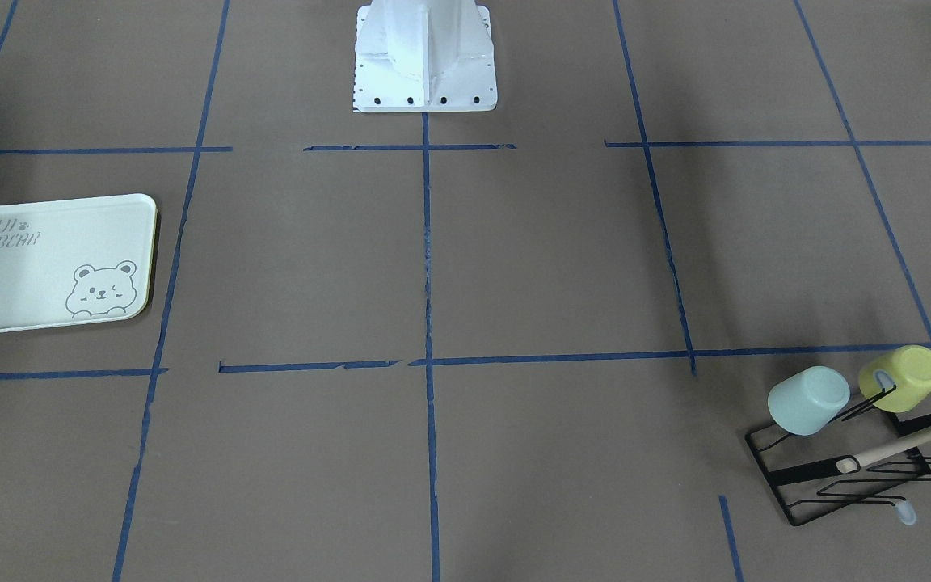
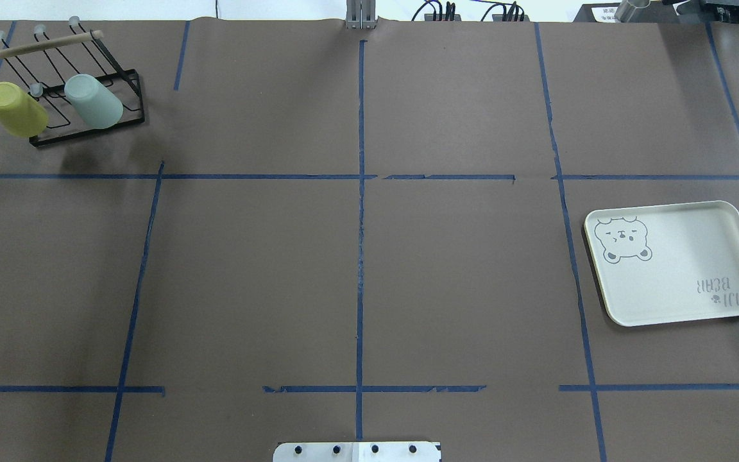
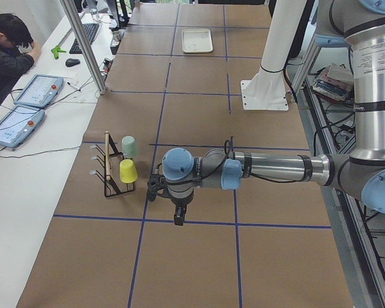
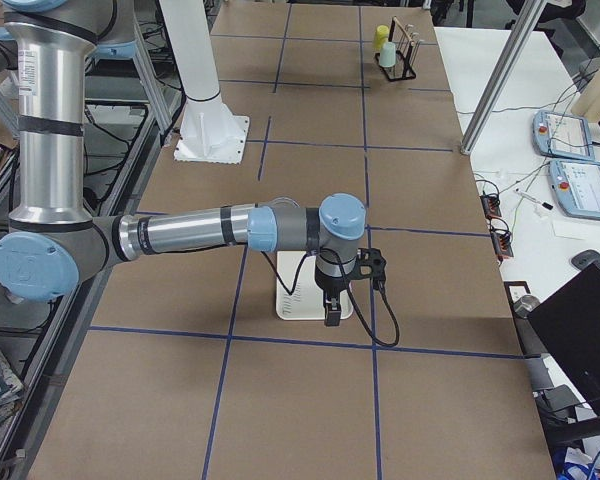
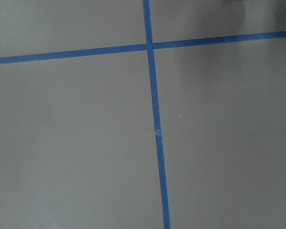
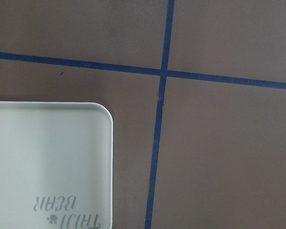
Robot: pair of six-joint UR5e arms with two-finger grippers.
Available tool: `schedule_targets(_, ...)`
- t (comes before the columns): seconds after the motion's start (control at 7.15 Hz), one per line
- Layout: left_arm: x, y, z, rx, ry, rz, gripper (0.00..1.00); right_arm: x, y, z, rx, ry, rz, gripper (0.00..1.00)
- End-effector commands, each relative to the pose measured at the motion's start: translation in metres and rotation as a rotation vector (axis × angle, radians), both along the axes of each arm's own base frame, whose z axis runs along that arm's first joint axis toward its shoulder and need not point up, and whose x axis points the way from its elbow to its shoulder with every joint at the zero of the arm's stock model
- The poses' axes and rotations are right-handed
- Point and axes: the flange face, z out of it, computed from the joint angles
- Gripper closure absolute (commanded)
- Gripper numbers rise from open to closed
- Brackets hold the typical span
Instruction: Left arm grabs green cup and hands to right arm on tray
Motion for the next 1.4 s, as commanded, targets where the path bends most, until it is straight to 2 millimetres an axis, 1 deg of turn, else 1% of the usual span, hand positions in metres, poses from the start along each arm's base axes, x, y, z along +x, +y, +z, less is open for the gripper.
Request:
schedule_targets(0.0,0.000,0.000,0.001,-0.005,-0.001,-0.002,0.00,-0.001,0.000,0.000,0.000,0.000,-0.001,0.00)
schedule_targets(0.28,-0.001,0.000,-0.001,0.003,-0.008,-0.002,0.00,0.000,0.000,0.000,0.000,0.000,0.000,0.00)
schedule_targets(0.42,0.000,-0.002,-0.007,0.016,-0.006,-0.003,0.00,-0.001,0.000,-0.001,0.002,0.000,-0.001,0.00)
schedule_targets(0.56,0.000,-0.007,-0.019,0.036,-0.006,-0.006,0.00,-0.001,0.000,-0.001,0.001,0.000,0.000,0.00)
schedule_targets(0.7,0.001,-0.015,-0.029,0.059,-0.002,-0.006,0.00,-0.001,0.000,-0.001,0.001,0.000,0.000,0.00)
schedule_targets(0.84,0.000,-0.024,-0.045,0.095,-0.003,-0.006,0.00,0.000,0.000,-0.001,0.000,0.000,0.002,0.00)
schedule_targets(0.98,-0.001,-0.025,-0.060,0.127,-0.003,-0.008,0.00,-0.001,0.000,-0.001,0.001,0.000,0.000,0.00)
schedule_targets(1.12,-0.002,-0.030,-0.077,0.193,0.000,-0.011,0.00,-0.001,0.000,-0.001,0.001,0.000,0.000,0.00)
schedule_targets(1.26,-0.002,-0.030,-0.080,0.231,0.001,-0.011,0.00,-0.001,-0.001,-0.001,0.002,0.000,0.000,0.00)
